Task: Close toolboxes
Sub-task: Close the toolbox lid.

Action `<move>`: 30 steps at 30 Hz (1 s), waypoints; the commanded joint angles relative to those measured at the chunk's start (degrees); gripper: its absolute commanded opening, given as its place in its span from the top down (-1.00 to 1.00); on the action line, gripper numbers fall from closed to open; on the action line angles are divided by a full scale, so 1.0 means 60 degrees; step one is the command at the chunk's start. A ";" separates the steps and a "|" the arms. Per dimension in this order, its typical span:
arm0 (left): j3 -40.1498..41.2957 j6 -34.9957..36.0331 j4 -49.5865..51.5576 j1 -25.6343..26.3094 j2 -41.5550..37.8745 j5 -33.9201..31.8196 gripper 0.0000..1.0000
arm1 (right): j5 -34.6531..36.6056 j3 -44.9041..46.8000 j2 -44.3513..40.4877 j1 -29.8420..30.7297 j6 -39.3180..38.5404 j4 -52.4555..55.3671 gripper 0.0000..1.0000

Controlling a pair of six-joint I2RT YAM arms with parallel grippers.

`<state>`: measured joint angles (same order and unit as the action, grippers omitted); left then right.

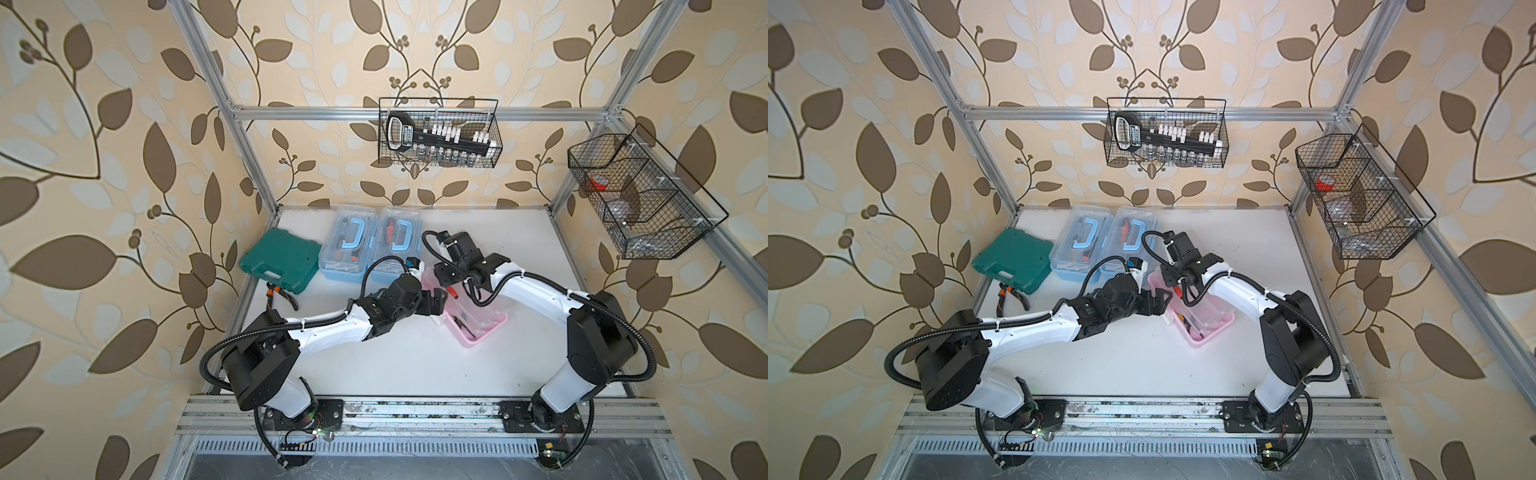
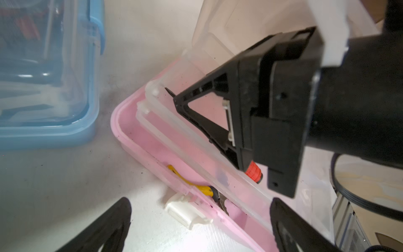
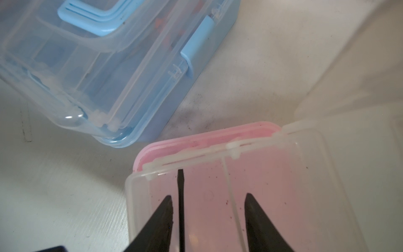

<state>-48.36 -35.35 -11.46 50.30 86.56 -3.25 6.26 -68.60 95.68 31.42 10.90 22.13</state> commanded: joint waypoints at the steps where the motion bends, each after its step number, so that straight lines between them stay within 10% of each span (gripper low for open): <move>1: -0.0029 -0.0303 -0.0733 0.0083 0.0074 -0.0309 -0.98 | -0.0516 -0.0126 0.0255 -0.0046 0.0147 0.0340 0.00; 27: -0.0815 -0.0711 0.0050 0.0127 0.1483 -0.1031 -0.98 | -0.1050 0.0202 -0.0620 -0.0097 0.0612 0.0076 -0.07; 28: -0.0817 -0.0714 0.0058 0.0127 0.1484 -0.1012 -0.98 | -0.0931 0.0250 -0.0673 -0.0095 0.0633 -0.0012 -0.11; 30: -0.0817 -0.0703 0.0065 0.0127 0.1494 -0.1012 -0.97 | -0.0851 0.0411 -0.0768 -0.0073 0.0639 -0.0274 -0.97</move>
<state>-51.24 -39.27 -10.48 50.35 95.15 -8.10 1.98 -67.77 93.41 30.46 13.10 21.28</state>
